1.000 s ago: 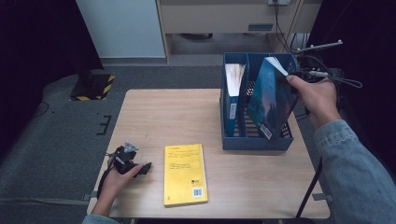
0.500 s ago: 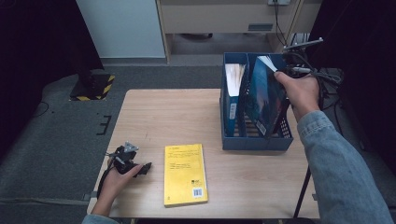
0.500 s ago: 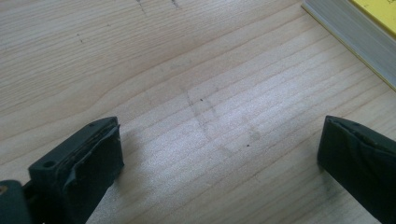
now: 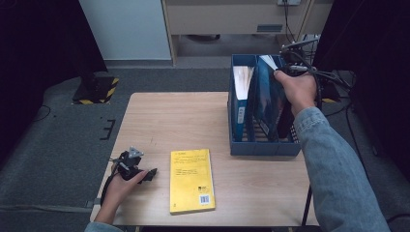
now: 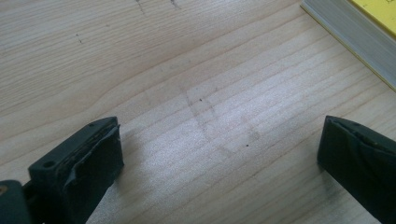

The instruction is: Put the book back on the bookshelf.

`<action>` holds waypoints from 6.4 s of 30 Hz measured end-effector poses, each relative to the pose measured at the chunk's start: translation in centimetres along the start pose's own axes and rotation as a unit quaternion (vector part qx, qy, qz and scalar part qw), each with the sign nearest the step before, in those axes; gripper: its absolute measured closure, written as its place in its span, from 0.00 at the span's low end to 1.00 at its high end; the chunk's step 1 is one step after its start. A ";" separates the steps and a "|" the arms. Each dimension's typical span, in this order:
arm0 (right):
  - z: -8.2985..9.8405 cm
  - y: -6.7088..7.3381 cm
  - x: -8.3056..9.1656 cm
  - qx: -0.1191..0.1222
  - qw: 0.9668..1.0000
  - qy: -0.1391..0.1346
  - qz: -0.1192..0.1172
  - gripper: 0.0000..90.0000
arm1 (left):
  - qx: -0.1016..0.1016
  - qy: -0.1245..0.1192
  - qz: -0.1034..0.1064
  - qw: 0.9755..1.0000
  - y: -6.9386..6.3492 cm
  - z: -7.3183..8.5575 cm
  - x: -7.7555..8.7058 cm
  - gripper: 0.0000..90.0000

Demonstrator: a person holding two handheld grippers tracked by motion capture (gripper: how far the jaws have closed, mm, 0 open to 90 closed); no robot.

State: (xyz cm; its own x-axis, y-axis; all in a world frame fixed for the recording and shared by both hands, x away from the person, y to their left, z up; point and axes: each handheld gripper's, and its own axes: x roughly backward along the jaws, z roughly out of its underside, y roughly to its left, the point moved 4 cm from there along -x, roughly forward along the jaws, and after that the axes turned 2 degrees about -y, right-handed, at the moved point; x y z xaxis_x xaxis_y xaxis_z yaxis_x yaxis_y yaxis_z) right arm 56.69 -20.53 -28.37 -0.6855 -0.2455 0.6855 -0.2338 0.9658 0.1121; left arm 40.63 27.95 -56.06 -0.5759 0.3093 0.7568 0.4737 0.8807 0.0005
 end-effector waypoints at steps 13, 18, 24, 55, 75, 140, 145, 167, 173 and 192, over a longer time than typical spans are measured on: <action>0.9 -0.2 -3.8 -0.011 1.000 -0.007 0.013 0.81 | -0.001 -0.001 0.001 1.000 0.0 0.0 0.0 0.00; 1.2 -0.6 -4.7 -0.015 1.000 -0.006 0.015 0.81 | -0.001 -0.001 0.001 1.000 0.0 0.0 0.0 0.00; 1.9 -0.8 -5.8 -0.014 1.000 -0.004 0.017 0.81 | 0.000 -0.002 0.001 1.000 0.0 0.0 0.0 0.00; 2.3 -0.8 -6.7 -0.009 0.999 -0.039 0.028 0.81 | 0.000 -0.002 0.000 1.000 0.0 -0.1 -0.1 0.00; 3.2 -0.6 -6.8 -0.019 0.999 -0.032 0.032 0.80 | 0.000 -0.002 0.000 1.000 0.1 -0.1 -0.1 0.00; 6.1 0.5 -1.3 0.044 0.995 -0.052 -0.074 0.29 | 0.000 -0.006 -0.001 1.000 0.1 -0.2 -0.2 0.00; 7.2 1.1 -0.2 0.065 0.993 -0.056 -0.080 0.24 | -0.002 -0.007 0.001 1.000 0.1 -0.1 -0.2 0.00; 11.9 2.6 3.8 0.100 0.988 -0.071 -0.096 0.18 | -0.002 -0.034 0.000 0.999 0.3 0.2 -0.3 0.00; 13.4 3.2 3.6 0.106 0.987 -0.066 -0.101 0.17 | -0.001 -0.037 0.000 0.999 0.3 0.3 -0.3 0.00; 16.8 4.4 2.5 0.115 0.982 -0.048 -0.145 0.18 | 0.001 -0.043 -0.003 0.999 0.3 0.3 -0.3 0.00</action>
State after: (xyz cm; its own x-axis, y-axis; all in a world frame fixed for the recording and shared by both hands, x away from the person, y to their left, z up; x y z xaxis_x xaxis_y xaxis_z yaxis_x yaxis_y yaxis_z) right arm 42.40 -18.26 -38.25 -0.6259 -0.5245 0.5772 -0.5709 0.8123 0.1191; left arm 40.78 28.24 -56.52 -0.6334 0.3329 0.6985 0.4691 0.8832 0.0044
